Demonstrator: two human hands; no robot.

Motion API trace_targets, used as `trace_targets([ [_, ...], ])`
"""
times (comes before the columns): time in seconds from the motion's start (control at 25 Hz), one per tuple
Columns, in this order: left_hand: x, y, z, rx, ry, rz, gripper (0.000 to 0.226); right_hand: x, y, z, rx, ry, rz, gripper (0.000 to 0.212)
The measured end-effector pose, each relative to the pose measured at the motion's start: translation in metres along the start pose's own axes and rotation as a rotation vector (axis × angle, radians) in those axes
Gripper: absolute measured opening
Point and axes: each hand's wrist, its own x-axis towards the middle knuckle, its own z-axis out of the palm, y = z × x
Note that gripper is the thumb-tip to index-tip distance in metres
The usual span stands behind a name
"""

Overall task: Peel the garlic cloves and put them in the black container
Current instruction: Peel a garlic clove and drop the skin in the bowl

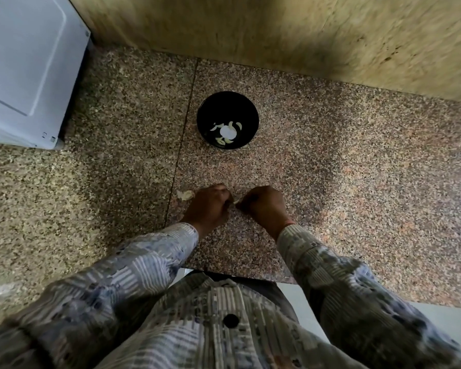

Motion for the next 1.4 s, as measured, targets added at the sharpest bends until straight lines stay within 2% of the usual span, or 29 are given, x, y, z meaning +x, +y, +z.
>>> trace_targets([
  [0.16, 0.000, -0.001, 0.002, -0.005, 0.010, -0.020, 0.011, -0.009, 0.003, 0.004, 0.126, 0.064, 0.015, 0.018],
  [0.32, 0.008, 0.002, -0.005, -0.192, -0.006, -0.207, 0.011, -0.025, 0.004, 0.011, 0.222, 0.128, -0.081, 0.006],
  [0.4, 0.007, 0.004, -0.011, -0.305, -0.048, -0.296, 0.014, -0.029, 0.009, 0.010, 0.330, 0.111, -0.139, 0.015],
  [0.48, 0.000, 0.009, -0.013, -0.331, -0.048, -0.320, 0.012, -0.031, 0.011, 0.005, 0.456, 0.059, -0.202, 0.023],
  [0.6, -0.011, 0.026, -0.014, -0.369, -0.019, -0.369, 0.009, -0.039, 0.007, -0.012, 0.786, -0.071, -0.148, 0.017],
  [0.72, -0.016, 0.046, -0.017, -0.868, 0.063, -0.588, 0.017, -0.049, 0.006, -0.028, 1.198, -0.275, -0.044, 0.020],
  [0.76, -0.017, 0.052, -0.020, -1.004, 0.083, -0.606, 0.019, -0.051, 0.007, -0.031, 1.326, -0.358, -0.004, 0.019],
  [0.84, -0.017, 0.062, -0.025, -1.113, 0.088, -0.578, 0.021, -0.054, 0.009, -0.035, 1.503, -0.459, 0.062, 0.017],
  [0.96, -0.016, 0.076, -0.030, -1.224, 0.095, -0.579, 0.020, -0.057, 0.011, -0.037, 1.641, -0.513, 0.112, 0.016],
  [1.04, -0.017, 0.079, -0.029, -1.156, 0.125, -0.569, 0.020, -0.060, 0.012, -0.037, 1.664, -0.531, 0.122, 0.014],
  [1.16, -0.021, 0.076, -0.026, -0.754, 0.141, -0.448, 0.021, -0.065, 0.009, -0.041, 1.698, -0.561, 0.119, 0.011],
  [1.24, -0.024, 0.075, -0.025, -0.605, 0.138, -0.388, 0.018, -0.068, 0.006, -0.042, 1.700, -0.559, 0.152, 0.011],
  [1.32, -0.025, 0.074, -0.023, -0.703, 0.138, -0.468, 0.018, -0.070, 0.004, -0.039, 1.696, -0.537, 0.191, 0.008],
  [1.4, -0.028, 0.069, -0.016, -0.902, 0.138, -0.644, 0.016, -0.065, 0.003, -0.032, 1.672, -0.489, 0.241, 0.011],
])
